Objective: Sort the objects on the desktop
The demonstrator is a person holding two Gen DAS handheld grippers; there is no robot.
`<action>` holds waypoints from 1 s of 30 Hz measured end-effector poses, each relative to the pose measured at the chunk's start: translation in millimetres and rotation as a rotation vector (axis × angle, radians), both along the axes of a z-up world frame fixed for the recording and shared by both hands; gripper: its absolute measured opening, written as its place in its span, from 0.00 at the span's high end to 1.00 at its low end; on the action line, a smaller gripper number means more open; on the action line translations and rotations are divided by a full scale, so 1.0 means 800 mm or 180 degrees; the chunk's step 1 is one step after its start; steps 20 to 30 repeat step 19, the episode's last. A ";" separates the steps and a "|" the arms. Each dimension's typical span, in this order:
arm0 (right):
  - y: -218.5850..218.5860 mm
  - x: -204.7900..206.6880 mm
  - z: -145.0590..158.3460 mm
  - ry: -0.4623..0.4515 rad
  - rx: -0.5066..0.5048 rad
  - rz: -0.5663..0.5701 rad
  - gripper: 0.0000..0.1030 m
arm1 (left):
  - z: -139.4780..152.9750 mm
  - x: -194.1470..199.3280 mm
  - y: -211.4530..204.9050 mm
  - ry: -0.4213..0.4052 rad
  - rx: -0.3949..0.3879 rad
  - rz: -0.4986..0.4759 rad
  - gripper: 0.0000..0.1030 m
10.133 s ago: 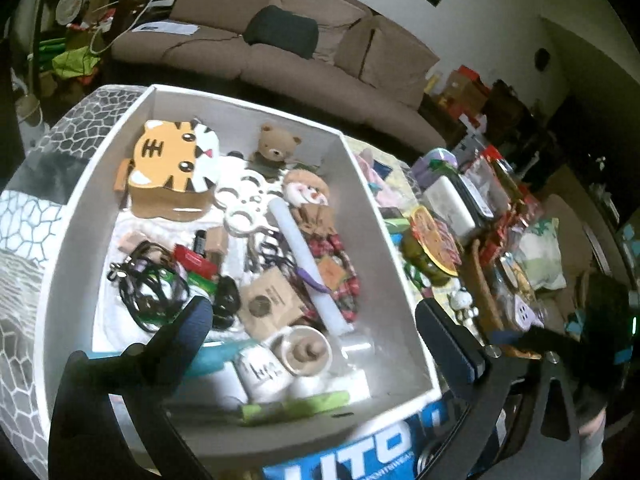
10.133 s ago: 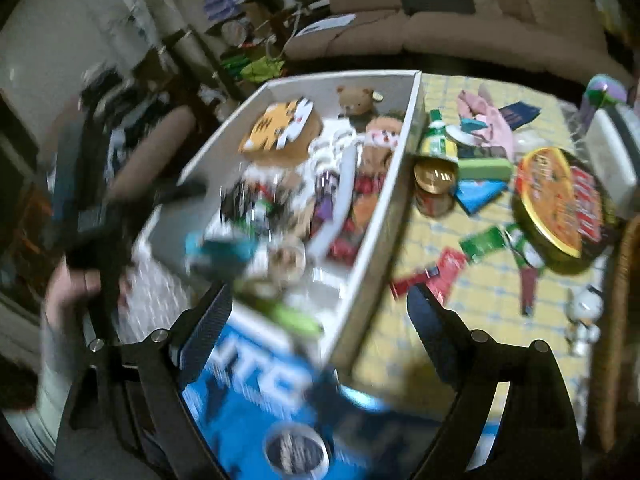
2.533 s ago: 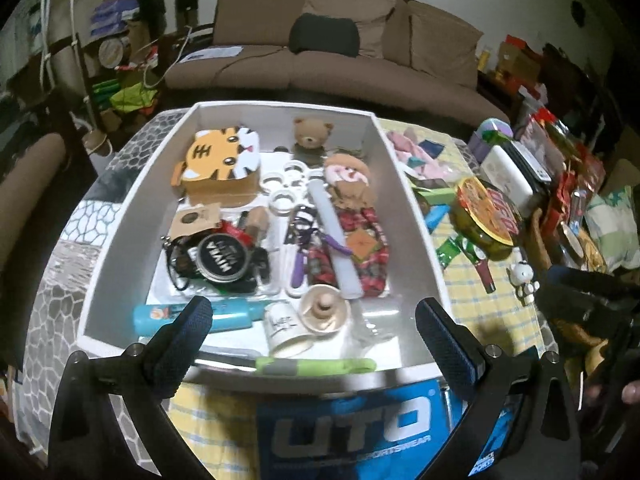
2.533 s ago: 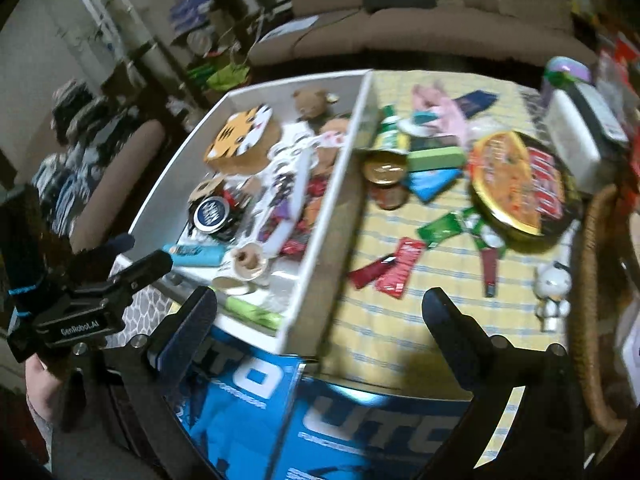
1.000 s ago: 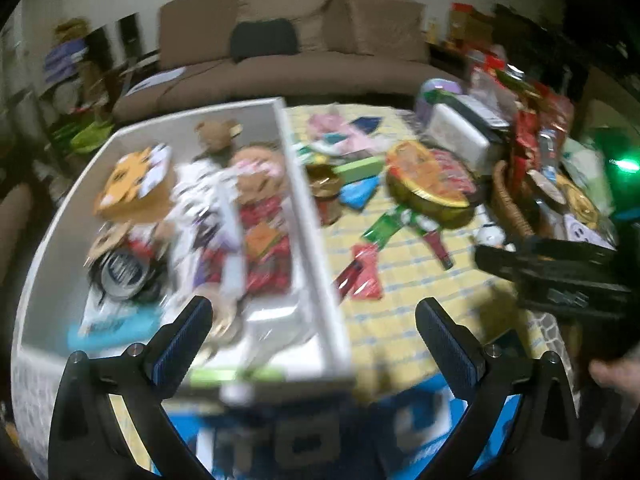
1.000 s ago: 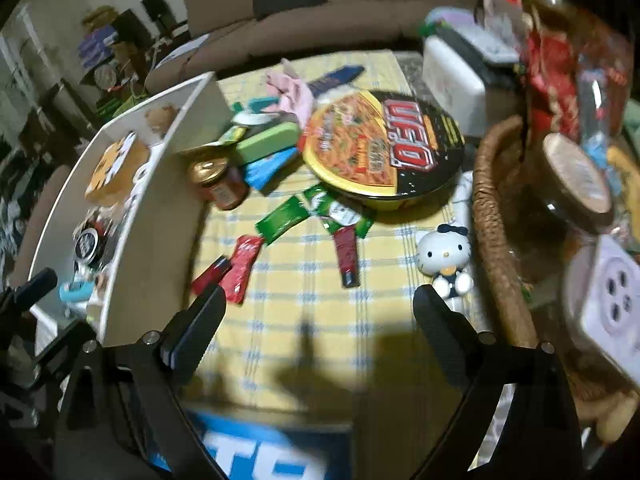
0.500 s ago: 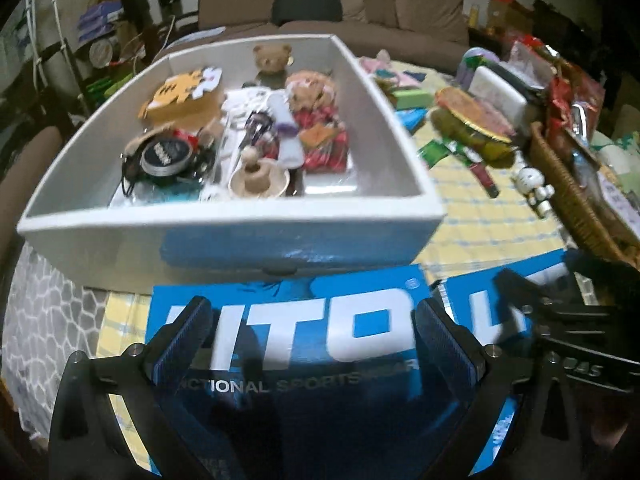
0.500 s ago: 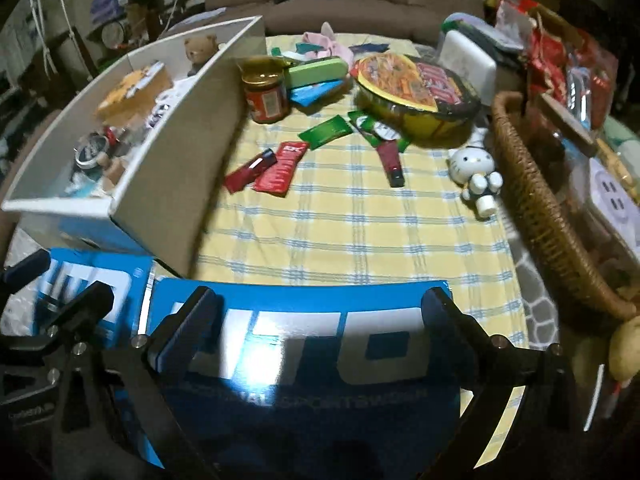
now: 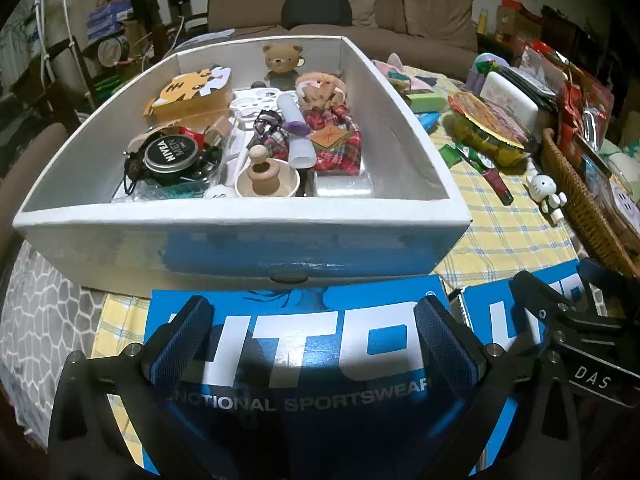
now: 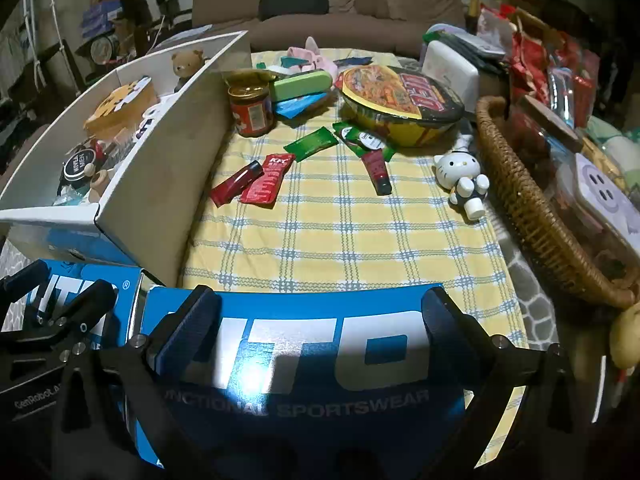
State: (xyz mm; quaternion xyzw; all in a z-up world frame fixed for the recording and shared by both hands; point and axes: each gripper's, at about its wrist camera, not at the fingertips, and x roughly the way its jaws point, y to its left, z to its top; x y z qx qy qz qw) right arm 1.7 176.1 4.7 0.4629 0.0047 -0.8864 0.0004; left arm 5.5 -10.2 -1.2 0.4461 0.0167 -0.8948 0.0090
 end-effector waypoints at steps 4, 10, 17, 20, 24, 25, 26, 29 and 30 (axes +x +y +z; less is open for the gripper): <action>0.000 0.000 0.000 -0.0002 -0.0001 0.0000 0.00 | 0.003 0.000 0.001 0.0003 -0.0004 0.0000 0.00; 0.000 0.000 0.000 -0.0002 0.0000 -0.0001 0.00 | 0.002 0.000 0.000 0.0004 -0.0007 0.0004 0.00; 0.000 0.000 0.000 -0.0002 0.0000 0.0000 0.00 | 0.001 -0.001 0.000 0.0009 -0.0014 0.0010 0.00; 0.000 0.000 0.000 -0.0001 0.0000 -0.0001 0.00 | 0.001 0.000 0.000 0.0006 -0.0015 0.0009 0.00; 0.000 0.000 0.000 -0.0001 0.0000 -0.0001 0.00 | 0.001 0.000 0.000 0.0006 -0.0015 0.0009 0.00; 0.000 0.000 0.000 -0.0001 0.0000 -0.0001 0.00 | 0.001 0.000 0.000 0.0006 -0.0015 0.0009 0.00; 0.000 0.000 0.000 -0.0001 0.0000 -0.0001 0.00 | 0.001 0.000 0.000 0.0006 -0.0015 0.0009 0.00; 0.000 0.000 0.000 -0.0001 0.0000 -0.0001 0.00 | 0.001 0.000 0.000 0.0006 -0.0015 0.0009 0.00; 0.000 0.000 0.000 -0.0001 0.0000 -0.0001 0.00 | 0.001 0.000 0.000 0.0006 -0.0015 0.0009 0.00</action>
